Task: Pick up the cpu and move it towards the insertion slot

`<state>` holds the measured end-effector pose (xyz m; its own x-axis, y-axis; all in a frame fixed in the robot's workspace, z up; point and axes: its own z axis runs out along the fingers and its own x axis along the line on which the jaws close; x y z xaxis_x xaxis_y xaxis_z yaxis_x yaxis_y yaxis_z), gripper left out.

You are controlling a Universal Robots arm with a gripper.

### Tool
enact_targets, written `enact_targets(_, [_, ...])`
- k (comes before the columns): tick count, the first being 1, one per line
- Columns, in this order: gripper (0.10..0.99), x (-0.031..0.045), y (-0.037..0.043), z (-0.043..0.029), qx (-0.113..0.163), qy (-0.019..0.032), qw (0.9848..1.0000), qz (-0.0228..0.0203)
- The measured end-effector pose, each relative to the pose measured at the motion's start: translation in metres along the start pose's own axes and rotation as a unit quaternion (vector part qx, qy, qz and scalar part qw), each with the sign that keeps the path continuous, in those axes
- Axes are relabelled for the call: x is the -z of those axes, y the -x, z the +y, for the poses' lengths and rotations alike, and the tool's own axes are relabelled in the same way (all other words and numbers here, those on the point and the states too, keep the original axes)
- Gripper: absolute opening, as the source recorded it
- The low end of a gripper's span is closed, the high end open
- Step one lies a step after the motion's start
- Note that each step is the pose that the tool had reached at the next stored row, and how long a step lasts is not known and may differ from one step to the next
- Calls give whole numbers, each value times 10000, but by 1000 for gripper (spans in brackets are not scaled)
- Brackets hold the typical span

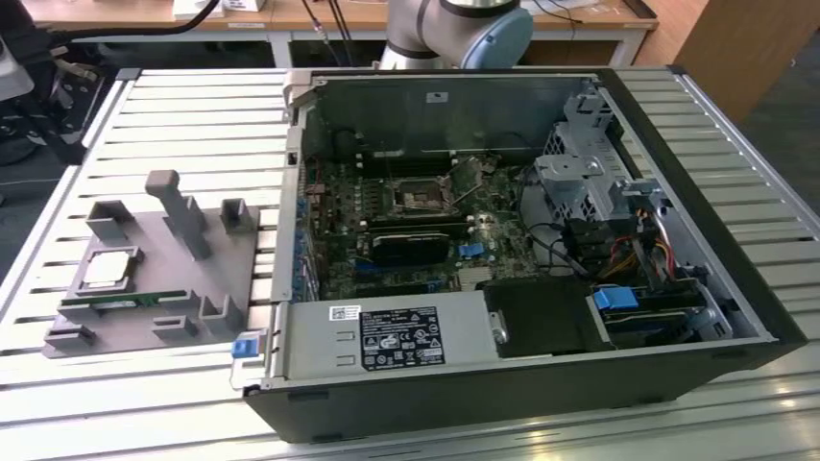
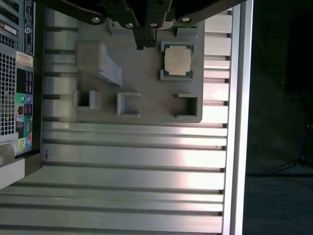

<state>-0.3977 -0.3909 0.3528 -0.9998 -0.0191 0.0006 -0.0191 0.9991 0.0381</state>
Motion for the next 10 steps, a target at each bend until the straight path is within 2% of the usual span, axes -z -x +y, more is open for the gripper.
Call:
enact_targets(4, [106,-20,-58,-28,1,0,10000,-1])
enact_targets(10, [106,-43,-91,-58,10,-1,10000,-1])
